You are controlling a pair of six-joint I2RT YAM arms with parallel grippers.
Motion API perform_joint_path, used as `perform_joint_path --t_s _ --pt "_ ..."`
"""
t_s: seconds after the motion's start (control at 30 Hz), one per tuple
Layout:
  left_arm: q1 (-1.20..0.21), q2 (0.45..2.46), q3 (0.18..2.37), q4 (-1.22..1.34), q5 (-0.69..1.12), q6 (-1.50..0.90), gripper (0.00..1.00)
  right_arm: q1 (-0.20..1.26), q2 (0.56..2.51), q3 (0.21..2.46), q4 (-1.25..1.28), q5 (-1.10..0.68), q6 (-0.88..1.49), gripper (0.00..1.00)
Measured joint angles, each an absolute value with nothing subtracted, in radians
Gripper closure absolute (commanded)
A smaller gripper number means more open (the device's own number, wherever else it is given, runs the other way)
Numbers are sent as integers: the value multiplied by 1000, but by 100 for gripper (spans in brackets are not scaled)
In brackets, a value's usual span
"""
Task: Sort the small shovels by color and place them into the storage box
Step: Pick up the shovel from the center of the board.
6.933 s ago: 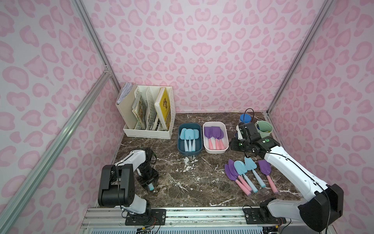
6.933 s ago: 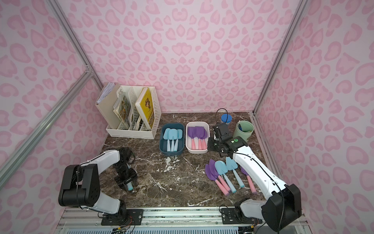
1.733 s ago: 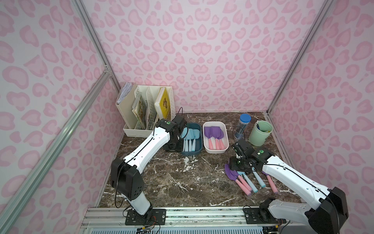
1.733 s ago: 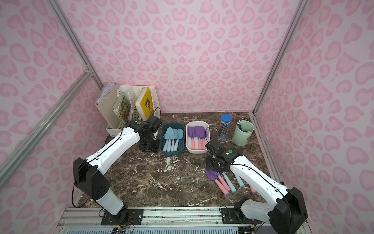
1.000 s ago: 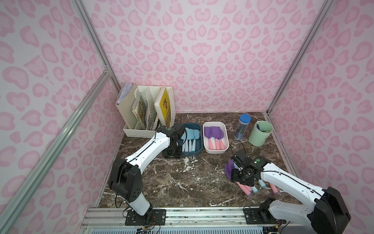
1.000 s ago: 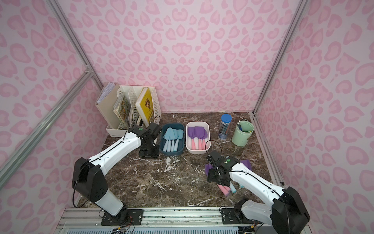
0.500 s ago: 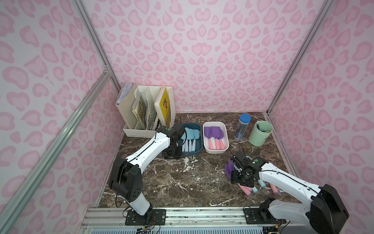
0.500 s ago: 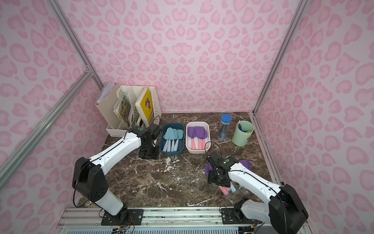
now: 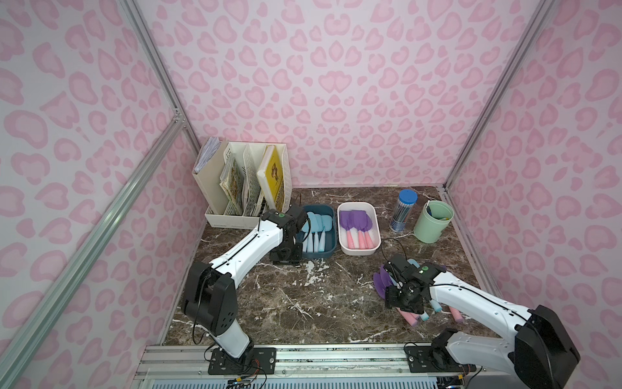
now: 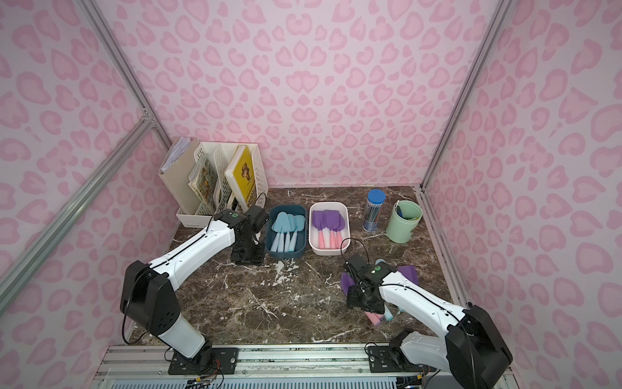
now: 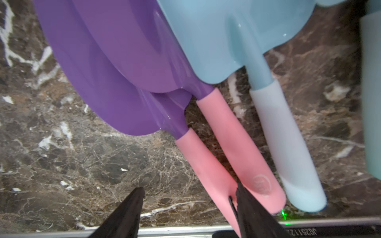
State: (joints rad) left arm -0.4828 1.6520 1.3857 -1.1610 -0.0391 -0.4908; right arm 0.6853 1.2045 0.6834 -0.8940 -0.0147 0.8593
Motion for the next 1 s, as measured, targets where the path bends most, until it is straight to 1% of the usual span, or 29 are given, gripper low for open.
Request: perform_joint_path --t_s 0.83,1.0 --pt "-480 1659 1382 -1161 -39 -483 55 758 1245 657 -855 -64 861 30" --pt "-480 1659 1382 -1161 -39 -476 57 762 1251 638 -847 -65 864 31"
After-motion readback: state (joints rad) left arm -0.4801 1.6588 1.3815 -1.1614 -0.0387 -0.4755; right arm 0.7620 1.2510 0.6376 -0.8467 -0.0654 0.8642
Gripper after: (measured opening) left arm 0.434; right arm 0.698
